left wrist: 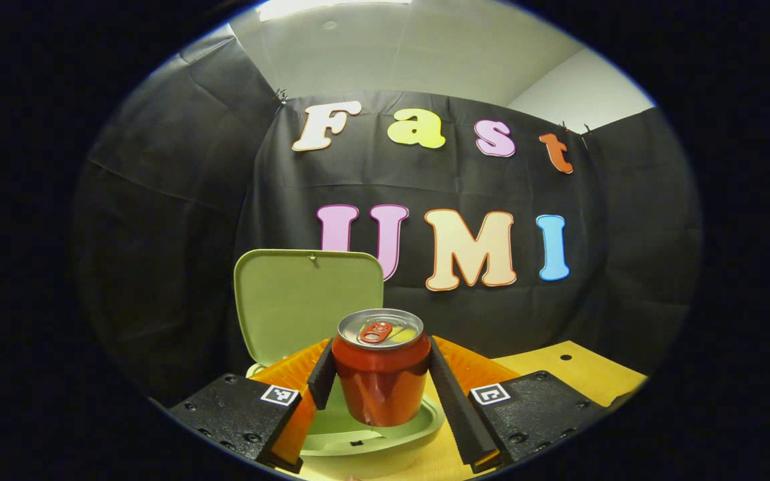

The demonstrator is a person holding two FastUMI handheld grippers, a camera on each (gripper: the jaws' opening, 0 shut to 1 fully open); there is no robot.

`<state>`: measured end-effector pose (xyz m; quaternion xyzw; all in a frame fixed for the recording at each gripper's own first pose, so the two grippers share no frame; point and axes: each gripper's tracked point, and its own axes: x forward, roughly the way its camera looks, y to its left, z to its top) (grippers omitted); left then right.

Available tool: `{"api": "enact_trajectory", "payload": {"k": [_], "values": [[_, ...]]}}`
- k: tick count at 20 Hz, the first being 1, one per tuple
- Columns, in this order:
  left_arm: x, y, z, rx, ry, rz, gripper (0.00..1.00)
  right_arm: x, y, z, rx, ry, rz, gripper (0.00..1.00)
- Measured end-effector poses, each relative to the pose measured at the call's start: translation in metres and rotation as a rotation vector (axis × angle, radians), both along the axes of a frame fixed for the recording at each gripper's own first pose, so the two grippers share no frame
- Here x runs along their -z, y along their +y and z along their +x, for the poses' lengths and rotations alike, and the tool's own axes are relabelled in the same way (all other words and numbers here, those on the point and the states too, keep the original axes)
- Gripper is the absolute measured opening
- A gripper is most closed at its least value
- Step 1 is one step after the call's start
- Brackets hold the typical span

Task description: Press the lid of the desktop garbage bin to open it, pick up the crumpled paper on the desktop and throw it into the bin, then pick up the pop can on the desktop and drop it into the bin, and finally close the garbage bin lid.

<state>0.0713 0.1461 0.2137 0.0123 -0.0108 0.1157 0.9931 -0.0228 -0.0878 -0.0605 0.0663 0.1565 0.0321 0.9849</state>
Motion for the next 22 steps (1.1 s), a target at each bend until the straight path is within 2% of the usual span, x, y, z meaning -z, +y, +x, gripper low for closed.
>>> {"api": "enact_trajectory", "payload": {"k": [12,16,18,22], "values": [[0.044,0.051,0.013,-0.063,0.106,-0.029,0.78,0.008,0.002,0.004,0.007,0.019,-0.010,0.98],[0.040,0.057,0.019,-0.078,0.111,0.003,0.78,0.008,0.003,0.006,0.007,0.022,-0.010,0.98],[0.035,0.057,0.020,-0.077,0.105,0.018,0.84,0.008,0.004,0.008,0.006,0.021,-0.009,0.98],[0.022,0.059,0.024,-0.084,0.094,0.028,0.87,0.009,0.005,0.005,0.006,0.019,-0.010,0.98]]}}
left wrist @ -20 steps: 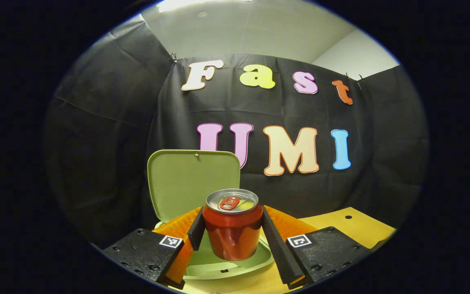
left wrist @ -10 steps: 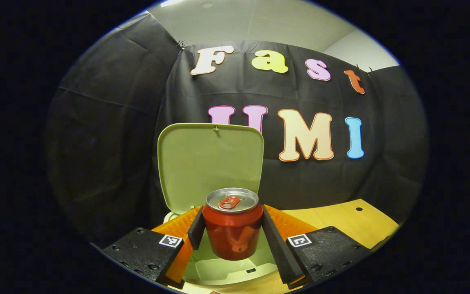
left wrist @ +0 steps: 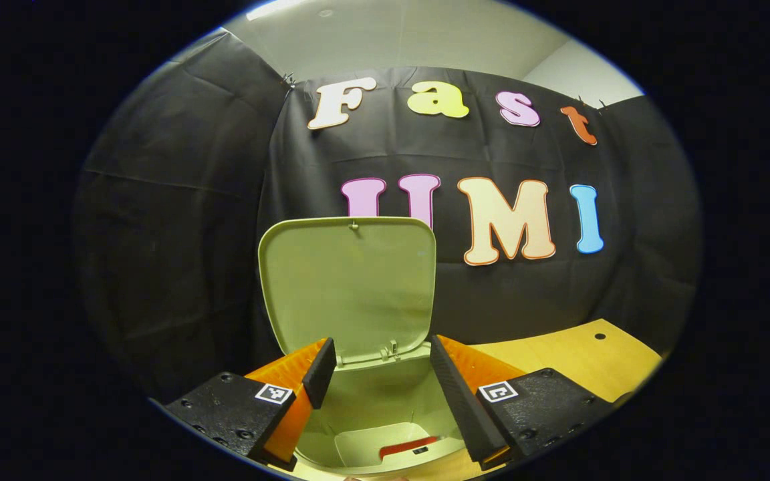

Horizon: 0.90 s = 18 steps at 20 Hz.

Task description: Press the lid of the desktop garbage bin to open it, pick up the crumpled paper on the desktop and throw it into the bin, then pick up the pop can on the desktop and drop it into the bin, and finally close the garbage bin lid.

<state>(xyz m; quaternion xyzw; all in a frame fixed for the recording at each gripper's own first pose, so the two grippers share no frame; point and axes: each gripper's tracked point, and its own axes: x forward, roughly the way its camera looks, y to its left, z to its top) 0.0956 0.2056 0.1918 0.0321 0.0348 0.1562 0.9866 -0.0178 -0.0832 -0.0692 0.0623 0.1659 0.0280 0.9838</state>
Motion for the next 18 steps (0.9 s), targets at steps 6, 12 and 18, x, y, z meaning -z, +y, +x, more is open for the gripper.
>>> {"api": "enact_trajectory", "payload": {"k": [6,12,18], "values": [[-0.037,-0.001,0.009,-0.011,-0.034,0.029,0.86,-0.009,-0.001,-0.001,0.003,-0.022,-0.001,0.98],[-0.094,-0.010,0.023,-0.008,-0.101,0.070,0.86,-0.005,-0.004,-0.002,0.009,-0.015,0.013,0.98],[-0.133,-0.008,0.040,-0.031,-0.136,0.083,0.84,-0.007,-0.008,-0.005,0.023,-0.011,0.020,0.98]]}}
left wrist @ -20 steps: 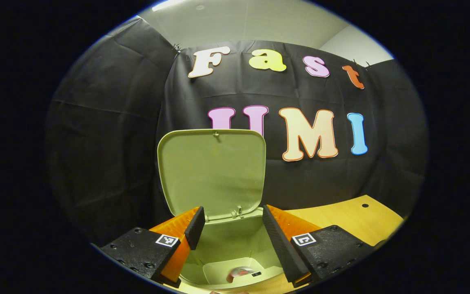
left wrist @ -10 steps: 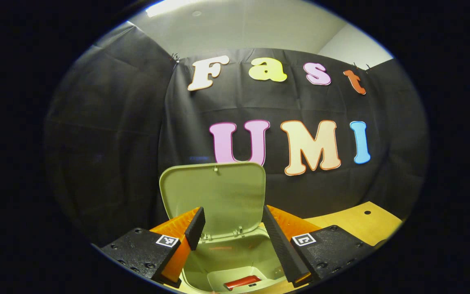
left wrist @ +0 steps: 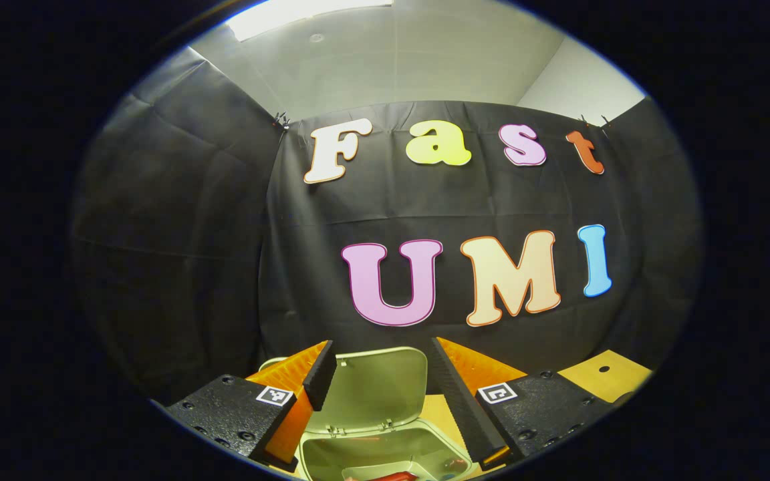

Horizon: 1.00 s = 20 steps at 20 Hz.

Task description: Press the lid of the desktop garbage bin to open it, pick up the crumpled paper on the desktop and throw it into the bin, then pick up the pop can on the desktop and drop it into the bin, and finally close the garbage bin lid.

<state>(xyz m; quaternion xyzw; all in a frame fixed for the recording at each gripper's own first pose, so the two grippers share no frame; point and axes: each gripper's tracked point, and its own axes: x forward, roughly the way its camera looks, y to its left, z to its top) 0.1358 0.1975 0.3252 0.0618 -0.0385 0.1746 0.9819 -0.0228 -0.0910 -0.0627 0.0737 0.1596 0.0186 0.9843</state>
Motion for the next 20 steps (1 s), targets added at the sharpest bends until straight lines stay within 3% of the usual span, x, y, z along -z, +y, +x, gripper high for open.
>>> {"api": "enact_trajectory", "payload": {"k": [6,13,20], "values": [[0.006,0.026,0.021,-0.054,0.066,0.006,0.84,0.001,0.005,0.006,0.003,0.013,-0.005,0.98],[0.023,0.052,0.036,-0.097,0.095,-0.050,0.85,0.004,0.010,0.012,0.005,0.032,-0.019,0.98],[0.023,0.042,0.026,-0.080,0.103,-0.074,0.87,0.007,0.013,0.014,-0.001,0.037,-0.013,0.98]]}}
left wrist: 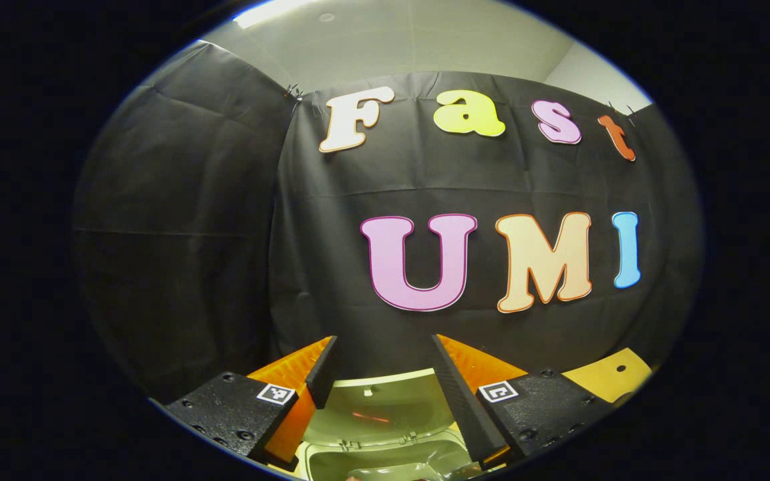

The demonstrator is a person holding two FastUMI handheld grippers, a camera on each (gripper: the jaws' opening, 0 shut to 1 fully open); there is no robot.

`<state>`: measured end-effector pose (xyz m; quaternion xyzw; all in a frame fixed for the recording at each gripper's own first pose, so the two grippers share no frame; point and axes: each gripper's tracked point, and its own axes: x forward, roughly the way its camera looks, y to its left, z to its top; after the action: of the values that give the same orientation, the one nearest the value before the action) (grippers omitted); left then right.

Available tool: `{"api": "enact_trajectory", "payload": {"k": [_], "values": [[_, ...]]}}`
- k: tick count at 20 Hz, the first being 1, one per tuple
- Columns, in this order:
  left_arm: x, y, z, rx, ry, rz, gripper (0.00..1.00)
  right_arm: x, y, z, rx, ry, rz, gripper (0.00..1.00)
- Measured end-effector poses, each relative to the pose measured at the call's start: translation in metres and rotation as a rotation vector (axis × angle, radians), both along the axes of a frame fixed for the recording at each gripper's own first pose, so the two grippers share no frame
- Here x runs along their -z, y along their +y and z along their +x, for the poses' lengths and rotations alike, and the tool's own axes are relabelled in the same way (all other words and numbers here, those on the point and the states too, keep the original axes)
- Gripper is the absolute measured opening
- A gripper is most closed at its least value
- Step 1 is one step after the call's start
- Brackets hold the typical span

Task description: Press the lid of the desktop garbage bin to open it, pick up the crumpled paper on the desktop and throw it into the bin, then pick up the pop can on the desktop and drop it into the bin, and finally close the garbage bin lid.

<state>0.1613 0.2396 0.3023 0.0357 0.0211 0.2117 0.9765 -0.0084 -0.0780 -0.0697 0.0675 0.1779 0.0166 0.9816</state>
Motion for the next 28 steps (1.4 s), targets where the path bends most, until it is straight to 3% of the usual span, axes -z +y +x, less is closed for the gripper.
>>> {"api": "enact_trajectory", "payload": {"k": [14,16,22,24,25,28], "values": [[0.045,-0.064,-0.072,0.129,-0.037,0.002,0.83,-0.004,0.005,-0.011,-0.022,-0.046,0.019,0.98],[0.054,-0.069,-0.080,0.137,-0.032,0.001,0.83,-0.004,0.008,-0.011,-0.032,-0.048,0.024,0.94],[0.100,-0.081,-0.095,0.149,0.002,0.005,0.83,-0.003,0.017,-0.010,-0.059,-0.043,0.016,0.98],[0.116,-0.083,-0.099,0.147,0.011,-0.018,0.89,-0.002,0.017,-0.011,-0.059,-0.043,0.012,0.98],[0.123,-0.082,-0.100,0.144,0.012,-0.026,0.84,-0.002,0.017,-0.012,-0.058,-0.042,0.012,0.98],[0.143,-0.079,-0.103,0.126,0.019,-0.023,0.84,-0.002,0.015,-0.011,-0.049,-0.042,0.012,0.98]]}}
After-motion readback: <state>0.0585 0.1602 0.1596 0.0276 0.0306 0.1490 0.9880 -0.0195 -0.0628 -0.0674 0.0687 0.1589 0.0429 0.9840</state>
